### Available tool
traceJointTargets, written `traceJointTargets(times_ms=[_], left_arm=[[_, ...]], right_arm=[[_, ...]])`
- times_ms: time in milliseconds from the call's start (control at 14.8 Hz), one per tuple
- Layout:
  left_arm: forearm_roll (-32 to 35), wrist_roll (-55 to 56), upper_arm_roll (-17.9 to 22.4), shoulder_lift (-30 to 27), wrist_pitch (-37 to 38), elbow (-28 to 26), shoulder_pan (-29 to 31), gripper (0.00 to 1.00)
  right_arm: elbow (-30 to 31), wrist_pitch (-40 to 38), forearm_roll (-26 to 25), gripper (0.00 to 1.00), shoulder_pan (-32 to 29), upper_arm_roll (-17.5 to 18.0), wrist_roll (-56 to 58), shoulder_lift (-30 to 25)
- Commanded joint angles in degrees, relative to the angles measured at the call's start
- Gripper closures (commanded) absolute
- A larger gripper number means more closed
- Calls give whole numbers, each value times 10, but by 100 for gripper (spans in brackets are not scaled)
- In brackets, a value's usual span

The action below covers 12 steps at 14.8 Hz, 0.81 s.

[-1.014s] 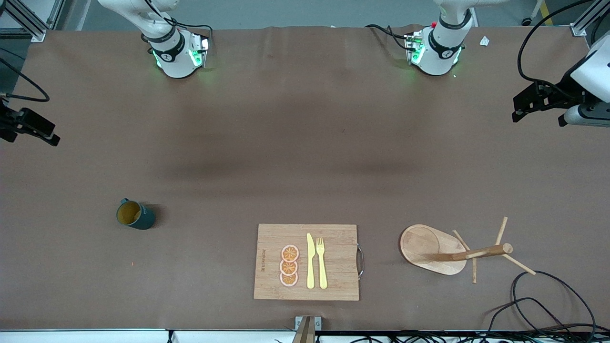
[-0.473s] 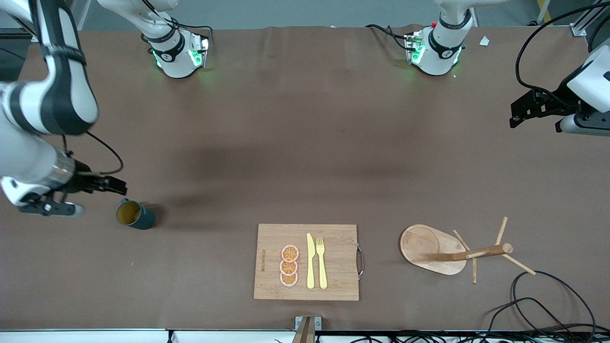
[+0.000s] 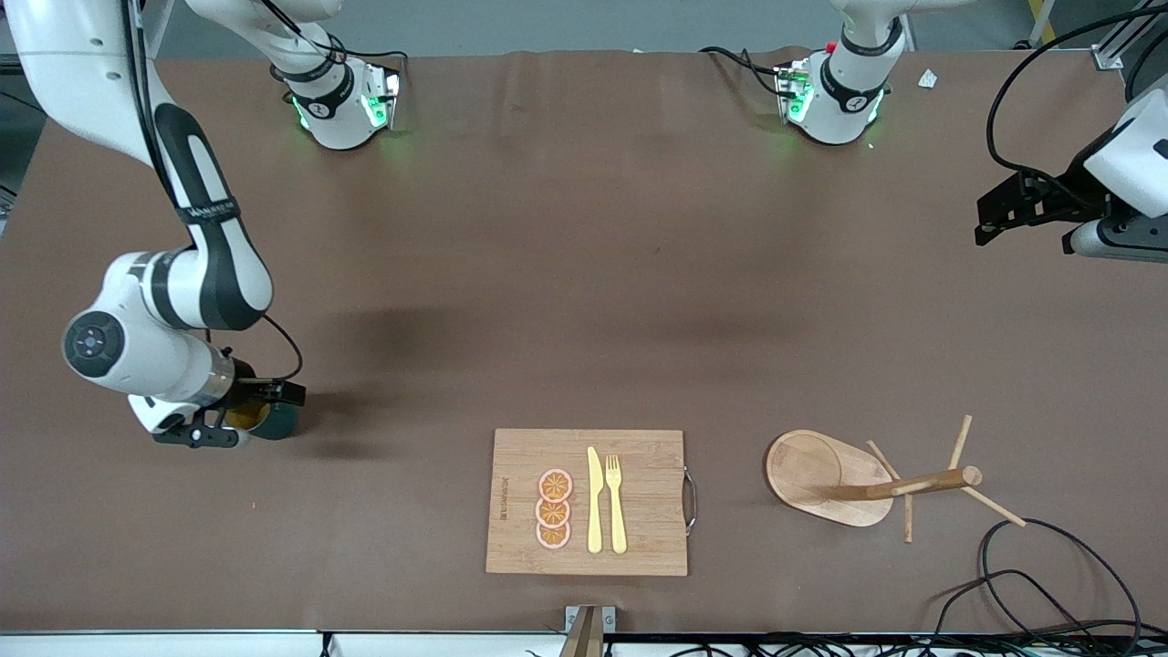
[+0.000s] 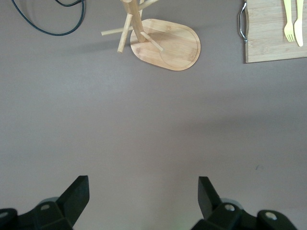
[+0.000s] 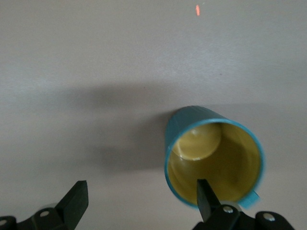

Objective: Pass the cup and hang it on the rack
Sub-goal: 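Reach the right gripper down and grasp the teal mug's rim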

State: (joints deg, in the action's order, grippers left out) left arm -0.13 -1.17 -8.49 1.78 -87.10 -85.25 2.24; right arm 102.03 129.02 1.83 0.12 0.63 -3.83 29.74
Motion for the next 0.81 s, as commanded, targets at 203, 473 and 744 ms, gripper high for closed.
traceJointTargets(times_ms=[203, 473, 744], left_arm=[[8, -2, -2, 2, 11, 8, 1, 0], [9, -9, -2, 3, 10, 7, 1, 0], [9, -9, -2, 5, 6, 7, 1, 0]], right_arm=[[3, 13, -10, 53, 1, 0, 8, 10], [-1, 12, -10, 82, -4, 0, 18, 11], [-6, 12, -14, 93, -2, 0, 20, 11]])
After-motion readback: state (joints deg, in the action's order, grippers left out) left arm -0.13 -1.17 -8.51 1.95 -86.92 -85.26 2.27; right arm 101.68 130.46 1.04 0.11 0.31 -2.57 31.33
